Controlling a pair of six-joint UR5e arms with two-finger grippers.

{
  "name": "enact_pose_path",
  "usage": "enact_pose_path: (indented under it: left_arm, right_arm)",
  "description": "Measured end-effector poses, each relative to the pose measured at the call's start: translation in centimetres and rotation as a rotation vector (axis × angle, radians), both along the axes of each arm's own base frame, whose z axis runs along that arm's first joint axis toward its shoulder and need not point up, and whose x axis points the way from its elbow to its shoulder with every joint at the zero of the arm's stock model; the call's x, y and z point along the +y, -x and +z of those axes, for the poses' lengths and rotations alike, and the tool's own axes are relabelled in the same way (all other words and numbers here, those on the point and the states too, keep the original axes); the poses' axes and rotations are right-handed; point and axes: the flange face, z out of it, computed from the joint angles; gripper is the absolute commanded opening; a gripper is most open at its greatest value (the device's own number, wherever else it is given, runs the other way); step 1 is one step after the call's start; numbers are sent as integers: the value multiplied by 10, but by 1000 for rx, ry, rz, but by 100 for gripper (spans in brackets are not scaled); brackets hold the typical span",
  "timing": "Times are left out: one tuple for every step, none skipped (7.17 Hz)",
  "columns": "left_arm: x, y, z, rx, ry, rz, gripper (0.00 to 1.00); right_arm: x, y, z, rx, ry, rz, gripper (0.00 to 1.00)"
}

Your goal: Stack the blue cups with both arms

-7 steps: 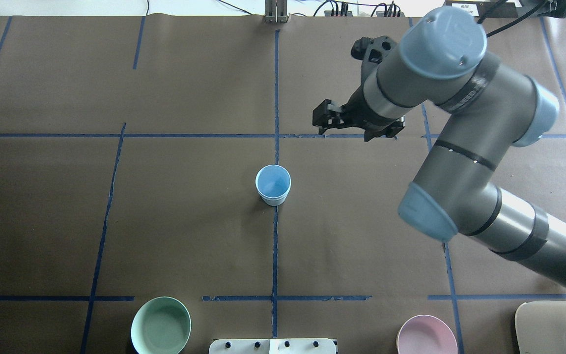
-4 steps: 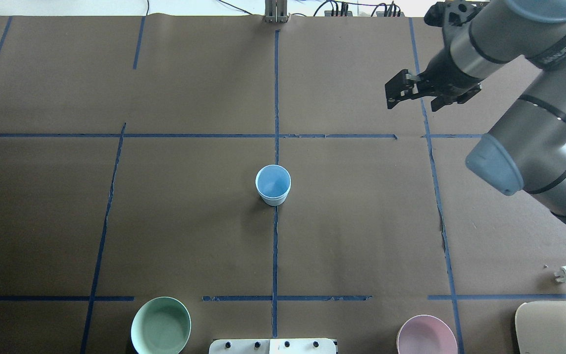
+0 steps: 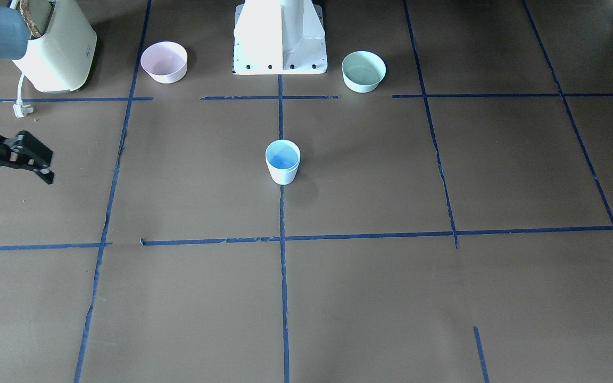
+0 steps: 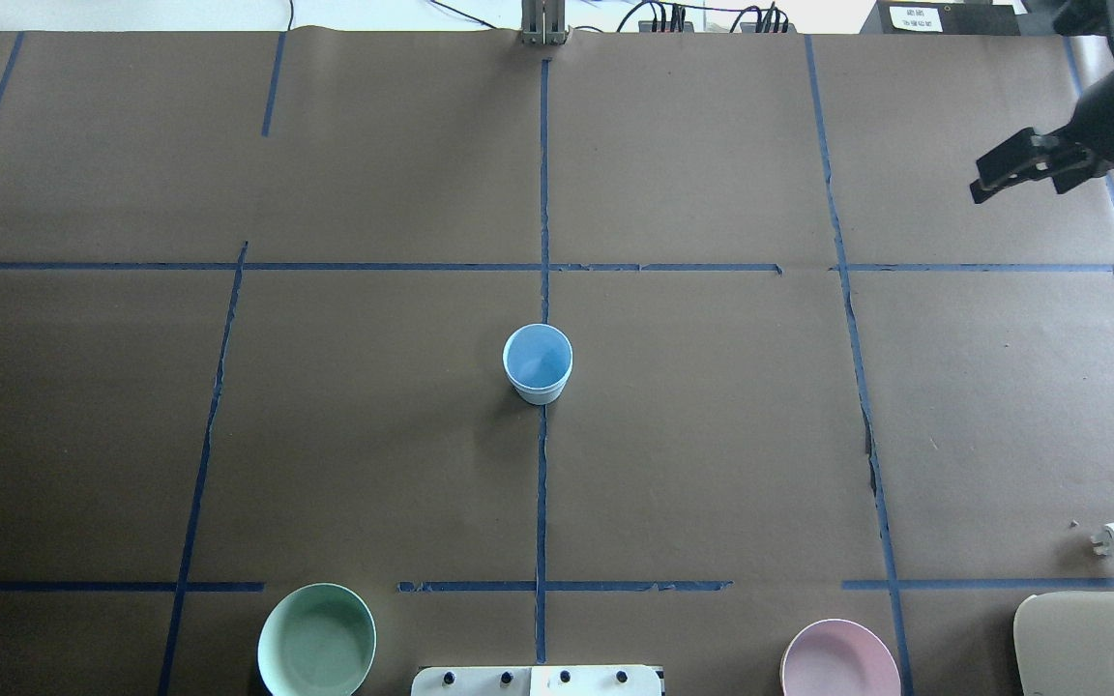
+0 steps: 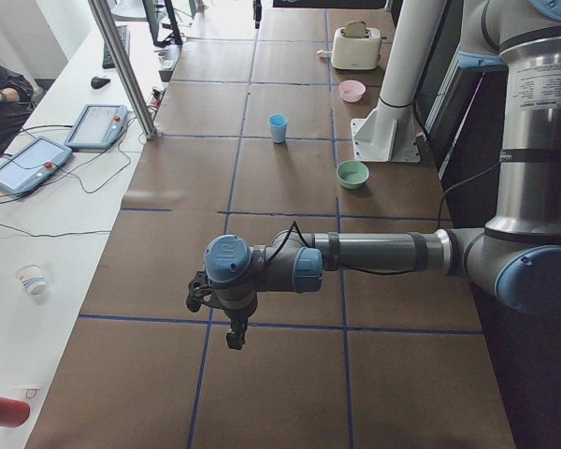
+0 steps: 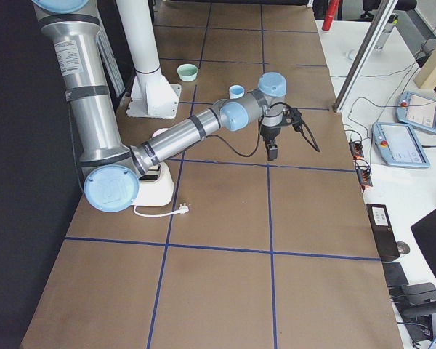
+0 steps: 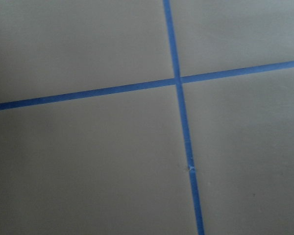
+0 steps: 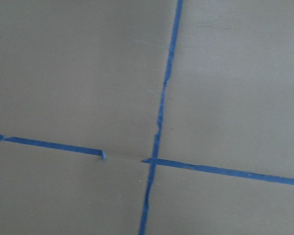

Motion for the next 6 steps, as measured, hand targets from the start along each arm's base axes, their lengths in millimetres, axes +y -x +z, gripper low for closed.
enact_pose_path:
  left_arm:
    - [0,0,-1,8,8,-8,100]
    - [1,-2,-2,29,15,-14,100]
    - [1,-3,-2,44,20,-17,100]
    - [2,-3,-1,50,24,-18,100]
    - [2,-3,-1,53,25,-18,100]
    - [2,-3,-1,53,24,-18,100]
  right_arm:
    - [3,-34,42,12,4,-31,100]
    - [9,-66,85,-6,27,-53,100]
    - [22,-95,125,-22,50,-68,100]
    - [36,-115,155,-29,73,-67,100]
    - [46,-128,171,-36,93,-54,100]
    - [60,-144,186,-46,117,-29,100]
